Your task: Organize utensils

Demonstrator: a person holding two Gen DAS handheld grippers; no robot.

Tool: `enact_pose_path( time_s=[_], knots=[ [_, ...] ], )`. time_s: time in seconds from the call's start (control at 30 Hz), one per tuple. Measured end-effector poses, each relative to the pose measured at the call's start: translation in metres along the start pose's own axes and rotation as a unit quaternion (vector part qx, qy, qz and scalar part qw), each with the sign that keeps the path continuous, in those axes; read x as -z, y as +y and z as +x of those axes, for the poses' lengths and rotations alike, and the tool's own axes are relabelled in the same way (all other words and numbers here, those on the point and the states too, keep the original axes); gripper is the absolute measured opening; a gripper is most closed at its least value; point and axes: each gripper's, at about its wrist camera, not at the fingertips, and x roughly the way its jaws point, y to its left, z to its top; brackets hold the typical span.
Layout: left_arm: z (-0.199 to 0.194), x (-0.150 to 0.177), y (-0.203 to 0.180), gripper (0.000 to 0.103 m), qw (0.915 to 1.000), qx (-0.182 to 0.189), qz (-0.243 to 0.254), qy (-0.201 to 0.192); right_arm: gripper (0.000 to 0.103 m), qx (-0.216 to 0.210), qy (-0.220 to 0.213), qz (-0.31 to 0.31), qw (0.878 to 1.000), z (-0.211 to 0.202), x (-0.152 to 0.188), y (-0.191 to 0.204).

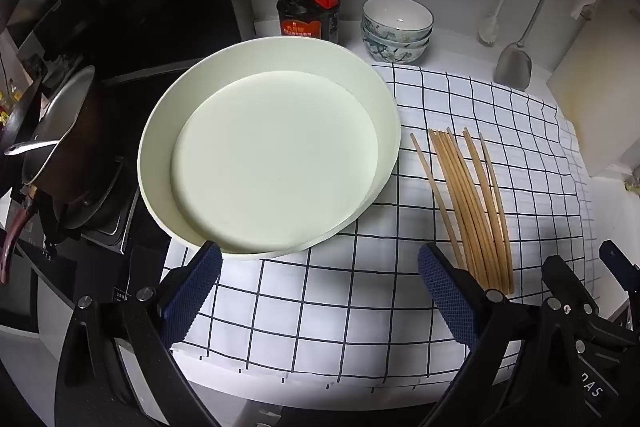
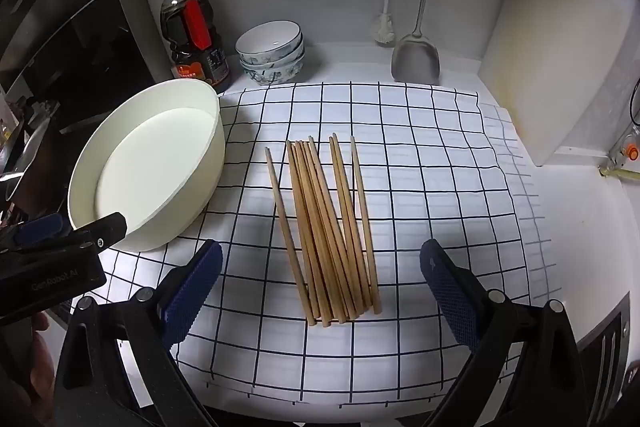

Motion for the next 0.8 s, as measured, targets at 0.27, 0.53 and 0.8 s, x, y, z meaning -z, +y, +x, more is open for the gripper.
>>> enact_pose_path(
  time_s=[0.27,0.53,0.8],
  knots=[
    [-0.0008,0.0000,-0.0009,0.097,1.0000,-0.001,0.000,0.000,0.095,0.000,0.001,0.001,1.000,-0.0004,0.0000,0.0000],
    [-0.0002,0.0001,0.0000,0.097,1.0000,0.000,0.000,0.000,0.095,0.000,0.001,0.000,1.000,-0.0009,0.0000,-0.0003],
    [-0.0005,0.0001,0.0000,0.097,1.0000,0.000,0.000,0.000,0.095,-0.001,0.001,0.000,1.000,-0.0013,-0.0010,-0.0016]
  ],
)
